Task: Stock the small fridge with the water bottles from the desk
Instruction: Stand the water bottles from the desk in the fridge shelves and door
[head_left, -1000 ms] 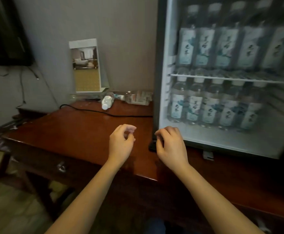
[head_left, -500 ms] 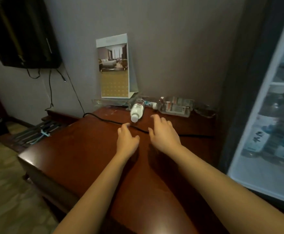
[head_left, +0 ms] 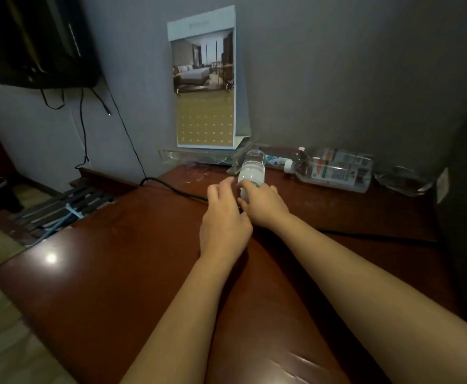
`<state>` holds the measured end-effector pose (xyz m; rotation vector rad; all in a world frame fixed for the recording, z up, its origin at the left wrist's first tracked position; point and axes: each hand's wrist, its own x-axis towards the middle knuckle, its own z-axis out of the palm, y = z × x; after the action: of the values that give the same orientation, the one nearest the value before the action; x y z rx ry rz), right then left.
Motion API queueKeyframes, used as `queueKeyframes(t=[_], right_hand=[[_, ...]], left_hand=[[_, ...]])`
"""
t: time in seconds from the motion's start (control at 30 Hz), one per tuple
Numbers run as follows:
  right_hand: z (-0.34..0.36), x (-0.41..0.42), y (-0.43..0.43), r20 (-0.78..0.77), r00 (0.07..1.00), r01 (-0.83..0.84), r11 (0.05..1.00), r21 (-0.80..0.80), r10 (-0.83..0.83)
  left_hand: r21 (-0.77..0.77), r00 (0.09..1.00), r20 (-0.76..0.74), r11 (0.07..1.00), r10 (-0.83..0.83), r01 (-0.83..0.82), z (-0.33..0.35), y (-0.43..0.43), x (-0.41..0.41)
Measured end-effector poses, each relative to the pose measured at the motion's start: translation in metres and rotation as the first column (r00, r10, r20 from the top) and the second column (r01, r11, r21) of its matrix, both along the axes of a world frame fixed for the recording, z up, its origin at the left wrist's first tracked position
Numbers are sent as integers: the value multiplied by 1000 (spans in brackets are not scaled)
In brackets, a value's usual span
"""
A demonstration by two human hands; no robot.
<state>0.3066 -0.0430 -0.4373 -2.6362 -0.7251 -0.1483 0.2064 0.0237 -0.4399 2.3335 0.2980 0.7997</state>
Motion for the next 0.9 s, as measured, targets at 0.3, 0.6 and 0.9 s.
queueKeyframes(t=[0.3,0.6,0.9], right_hand=[[20,-6,-14,104,969,170,908,383,-225],[83,-51,-52,82,956,182,786,591,-283],[110,-110,-92,35,978,136,757,640,-206]], left_hand=[[55,997,-45,996,-70,73,-6,-5,-2],[79,988,20,986,-151,149,-5,-7,0],[-425,710,23,636,-704,644,7,-36,-17]])
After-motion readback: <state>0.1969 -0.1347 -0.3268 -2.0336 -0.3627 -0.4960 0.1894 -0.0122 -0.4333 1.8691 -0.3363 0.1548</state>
